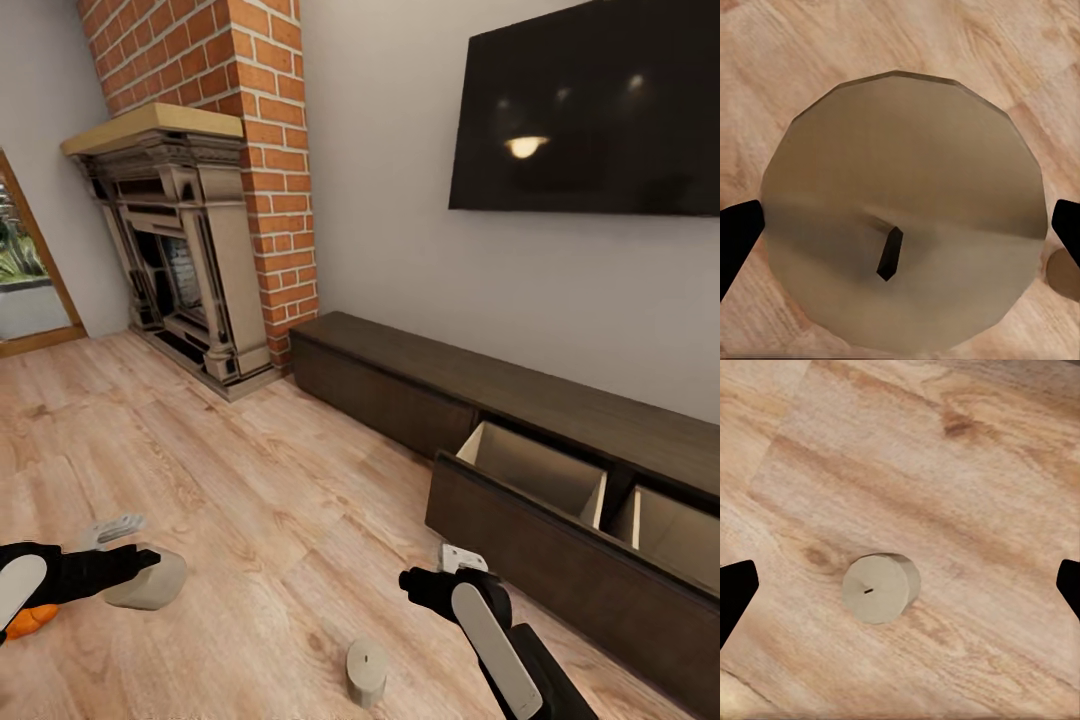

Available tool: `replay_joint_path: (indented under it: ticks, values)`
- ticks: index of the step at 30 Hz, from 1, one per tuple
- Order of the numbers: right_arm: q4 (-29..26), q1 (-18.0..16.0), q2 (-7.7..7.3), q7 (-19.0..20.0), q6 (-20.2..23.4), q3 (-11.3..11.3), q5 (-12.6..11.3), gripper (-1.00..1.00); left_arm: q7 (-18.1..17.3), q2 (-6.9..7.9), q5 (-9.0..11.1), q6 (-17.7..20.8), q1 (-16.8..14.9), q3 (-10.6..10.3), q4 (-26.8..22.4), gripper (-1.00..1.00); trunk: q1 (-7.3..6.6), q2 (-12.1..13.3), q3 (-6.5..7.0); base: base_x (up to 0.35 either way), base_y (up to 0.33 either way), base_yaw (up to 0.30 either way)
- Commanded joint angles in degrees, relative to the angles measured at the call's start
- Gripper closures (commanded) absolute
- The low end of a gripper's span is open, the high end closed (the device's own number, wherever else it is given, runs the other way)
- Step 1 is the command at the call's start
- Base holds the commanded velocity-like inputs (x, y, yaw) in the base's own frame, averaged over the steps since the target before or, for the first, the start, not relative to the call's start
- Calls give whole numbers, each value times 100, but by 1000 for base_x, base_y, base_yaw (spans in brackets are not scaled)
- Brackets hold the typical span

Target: Place each of the two pumpkins and all three candles from the living room inside a cabinet in the living room (use any cabinet), then make sure every cabinet is closed, and position the cauldron so it is next to a table in the living room.

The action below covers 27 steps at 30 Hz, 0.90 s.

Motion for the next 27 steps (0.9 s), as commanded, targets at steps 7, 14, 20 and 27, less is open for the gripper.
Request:
replay_joint_path:
  ticks: [7,14,20,27]
  values:
    - [126,-13,62,-58,5,2,-54,-100,70,5,51,5,-6,-14,3,100,-1,-3,-70,47,105,141]
    - [132,-14,64,-30,10,5,-49,-100,70,5,49,5,-6,-14,3,100,-1,-3,-112,94,229,92]
    - [393,-36,74,-46,94,13,-51,-100,70,5,51,5,-6,-1,-1,100,-1,-3,-116,32,106,8]
    - [1048,-273,144,-59,111,14,-53,-100,68,5,71,14,-6,51,-18,100,4,-6,-160,3,9,1]
